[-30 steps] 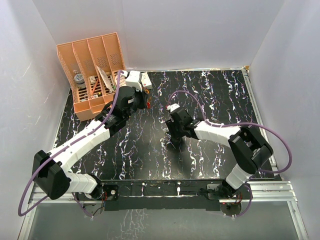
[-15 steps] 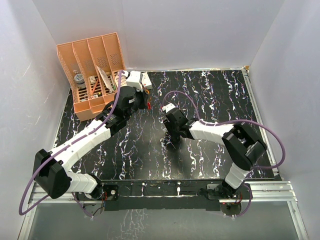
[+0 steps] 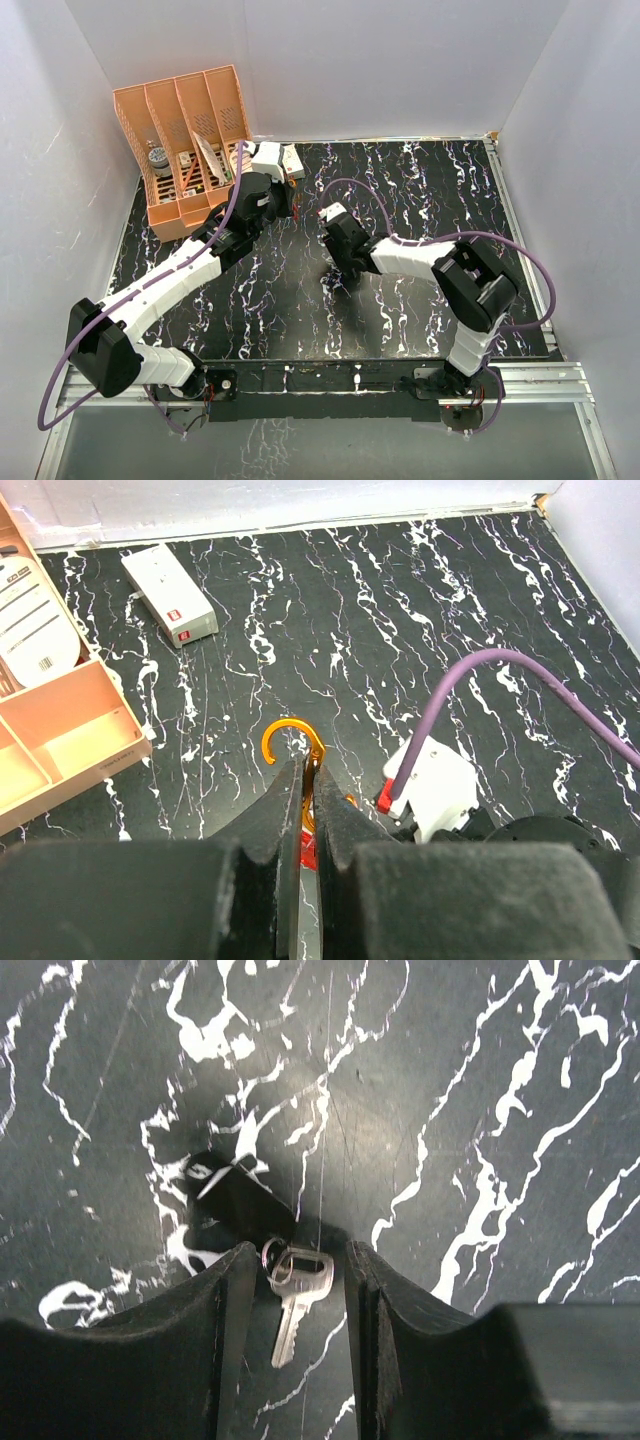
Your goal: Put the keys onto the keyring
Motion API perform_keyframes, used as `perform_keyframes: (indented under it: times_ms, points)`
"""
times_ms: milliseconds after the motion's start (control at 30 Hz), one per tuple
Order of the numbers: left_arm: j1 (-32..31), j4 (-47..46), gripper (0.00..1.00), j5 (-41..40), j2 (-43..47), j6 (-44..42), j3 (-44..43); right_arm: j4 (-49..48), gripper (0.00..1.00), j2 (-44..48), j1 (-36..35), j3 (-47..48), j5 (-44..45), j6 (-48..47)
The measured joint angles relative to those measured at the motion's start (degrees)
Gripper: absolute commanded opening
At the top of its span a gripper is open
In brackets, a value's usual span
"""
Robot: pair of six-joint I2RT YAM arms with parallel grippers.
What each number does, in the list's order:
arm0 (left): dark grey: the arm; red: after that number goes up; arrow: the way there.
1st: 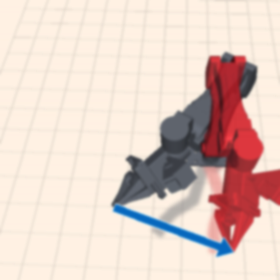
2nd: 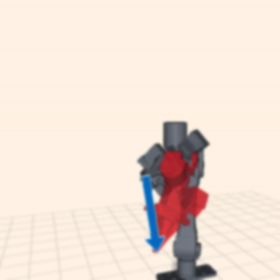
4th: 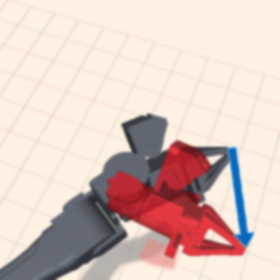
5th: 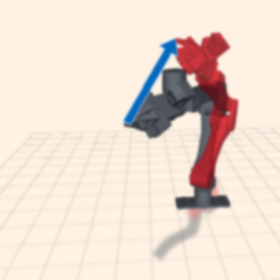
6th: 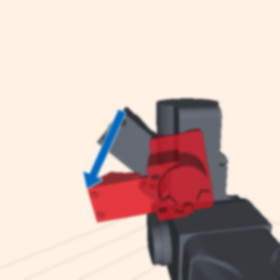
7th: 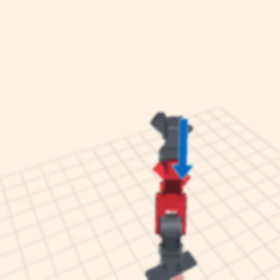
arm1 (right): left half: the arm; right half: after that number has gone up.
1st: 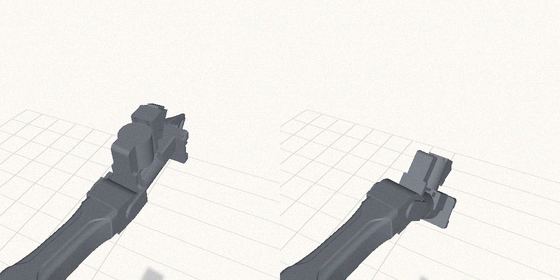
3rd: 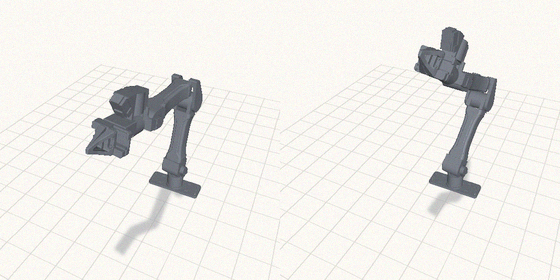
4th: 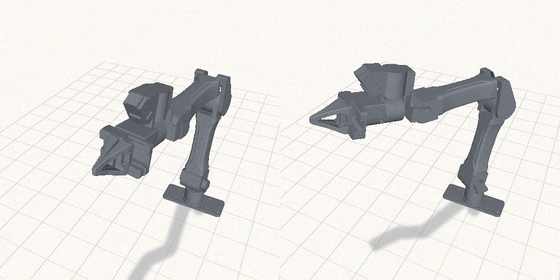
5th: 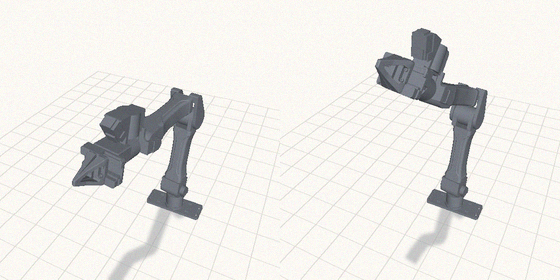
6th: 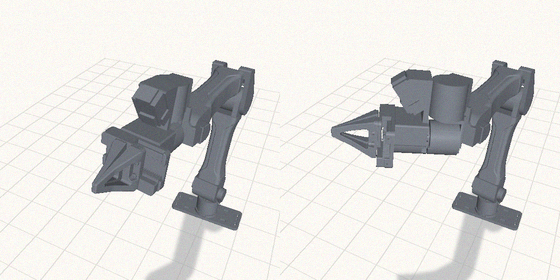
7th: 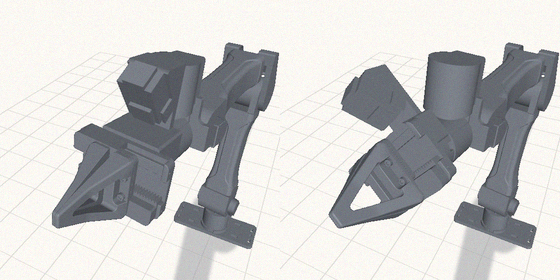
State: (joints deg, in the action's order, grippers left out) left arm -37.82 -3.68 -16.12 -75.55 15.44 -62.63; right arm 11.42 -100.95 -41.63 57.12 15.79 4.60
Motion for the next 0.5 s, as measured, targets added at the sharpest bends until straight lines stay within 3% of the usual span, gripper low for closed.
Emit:
perform_keyframes:
  times_ms: [500]
  points:
    - [0.35,0.76,0.00,-0.87,0.02,-0.42,0.00,-1.60,0.40,-3.65,0.00,3.85,0.79,0.42]
